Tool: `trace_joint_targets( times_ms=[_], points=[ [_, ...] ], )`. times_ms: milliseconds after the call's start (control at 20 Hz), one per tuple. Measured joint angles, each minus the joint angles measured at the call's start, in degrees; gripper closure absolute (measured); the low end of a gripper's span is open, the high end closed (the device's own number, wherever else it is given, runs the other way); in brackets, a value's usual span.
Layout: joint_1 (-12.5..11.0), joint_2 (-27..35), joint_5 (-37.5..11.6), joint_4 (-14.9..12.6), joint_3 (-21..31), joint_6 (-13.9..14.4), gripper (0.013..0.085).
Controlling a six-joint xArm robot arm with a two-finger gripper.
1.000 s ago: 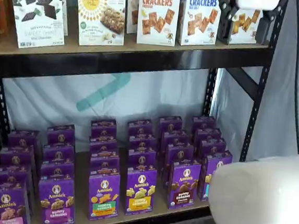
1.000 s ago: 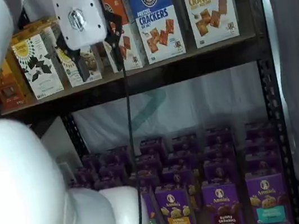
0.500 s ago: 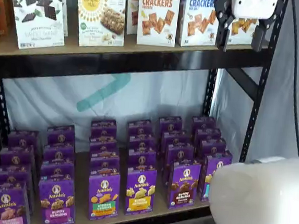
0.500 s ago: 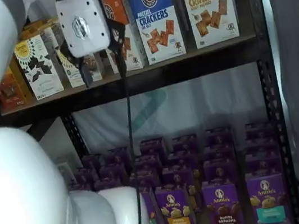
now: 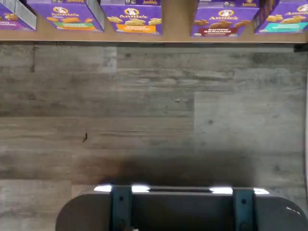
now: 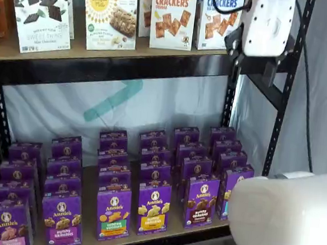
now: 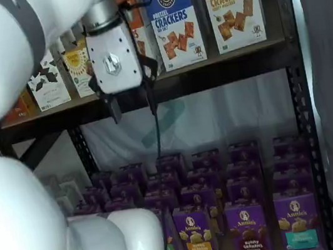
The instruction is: Pick up the purple box with a brown patch in the center, on the bottom shelf, the fifth box from the left
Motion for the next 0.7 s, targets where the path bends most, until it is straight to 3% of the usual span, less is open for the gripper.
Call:
trace_joint_targets(
  times_ms=[200,400,600,700],
  points=[
    [-1.8,-0.4,-5.6,1.7,6.3,-1.9,0.013],
    [-2.3,0.3,-11.8,1.7,12.6,-2.8,0.013],
    [-1.8,2.3,-17.5,-0.1,17.3,-2.5,0.013],
    [-1.6,3.3,-22.5,-1.1,20.6,-2.4,0.013]
  ],
)
